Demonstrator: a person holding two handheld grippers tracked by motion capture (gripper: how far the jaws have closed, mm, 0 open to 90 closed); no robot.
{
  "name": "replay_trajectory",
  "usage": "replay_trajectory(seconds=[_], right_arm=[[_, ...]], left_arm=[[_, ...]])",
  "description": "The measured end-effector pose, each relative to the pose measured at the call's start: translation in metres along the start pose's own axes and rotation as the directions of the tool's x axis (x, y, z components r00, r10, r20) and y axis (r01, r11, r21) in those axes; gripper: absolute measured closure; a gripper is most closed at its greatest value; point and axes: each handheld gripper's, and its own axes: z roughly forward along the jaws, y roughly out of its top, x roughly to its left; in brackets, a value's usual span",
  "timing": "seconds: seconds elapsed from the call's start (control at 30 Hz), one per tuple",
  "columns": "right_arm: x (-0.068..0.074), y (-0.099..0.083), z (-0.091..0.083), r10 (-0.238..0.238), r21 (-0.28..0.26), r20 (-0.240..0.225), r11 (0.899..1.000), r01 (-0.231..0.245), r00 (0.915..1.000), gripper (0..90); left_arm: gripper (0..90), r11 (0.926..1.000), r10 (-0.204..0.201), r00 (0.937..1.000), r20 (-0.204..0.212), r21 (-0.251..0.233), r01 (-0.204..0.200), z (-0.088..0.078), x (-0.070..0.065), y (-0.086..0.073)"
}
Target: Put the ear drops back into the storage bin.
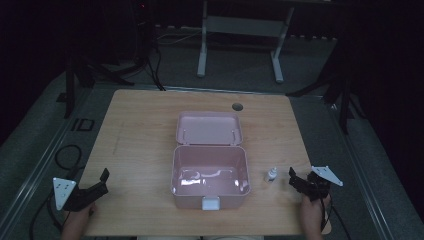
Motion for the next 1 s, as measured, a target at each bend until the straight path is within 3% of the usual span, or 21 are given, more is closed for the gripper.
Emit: replay_trajectory(seconds=[0.1,0.17,0.23,0.3,0.33,0.43,0.53,0.8,0.93,1.0], right_arm=[[0.000,0.002,0.002,-0.006,0.028,-0.020,1.000,0.007,0.9998,11.2],[-0.001,0.004,0.003,0.013,0.059,-0.059,0.998,-0.010,0.9982,13.0],[0.000,0.008,0.005,-0.009,0.105,-0.112,0.994,0.021,0.9936,13.0],[0.001,0.009,0.006,-0.035,0.122,-0.113,0.991,0.049,0.9929,13.0],[0.001,0.009,0.007,-0.069,0.155,-0.111,0.984,0.086,0.9914,13.0],[-0.001,0.014,0.006,-0.075,0.254,-0.157,0.961,0.114,0.9848,13.0],[-0.003,0.019,0.004,-0.098,0.305,-0.188,0.940,0.153,0.9773,12.8],[0.001,0.032,0.001,-0.161,0.446,-0.241,0.858,0.256,0.9571,12.4],[0.006,0.037,0.000,-0.178,0.536,-0.278,0.787,0.306,0.9439,12.1],[0.009,0.038,-0.001,-0.191,0.580,-0.308,0.739,0.343,0.9320,11.8]], left_arm=[[0.4,1.0000,0.001,1.0000,0.001,0.000,-0.001,0.000,0.000,0.000],[0.4,1.0000,0.004,1.0000,0.002,0.001,-0.004,0.000,0.000,0.000],[0.4,1.0000,0.002,1.0000,0.002,0.002,-0.002,0.000,0.000,0.000],[0.4,1.0000,0.001,1.0000,0.003,0.002,-0.001,0.000,0.000,0.000],[0.4,1.0000,0.002,1.0000,0.003,0.002,-0.002,0.000,0.000,0.000],[0.4,1.0000,0.002,1.0000,0.003,0.002,-0.002,0.000,0.000,0.000],[0.4,1.0000,0.004,1.0000,0.003,0.002,-0.004,0.000,0.000,0.000],[0.4,1.0000,-0.001,1.0000,0.008,0.002,0.001,0.000,0.000,0.000],[0.4,1.0000,-0.001,0.9999,0.010,0.002,0.001,0.000,0.000,0.000],[0.4,1.0000,-0.003,0.9999,0.010,0.002,0.003,0.000,0.000,0.000]])
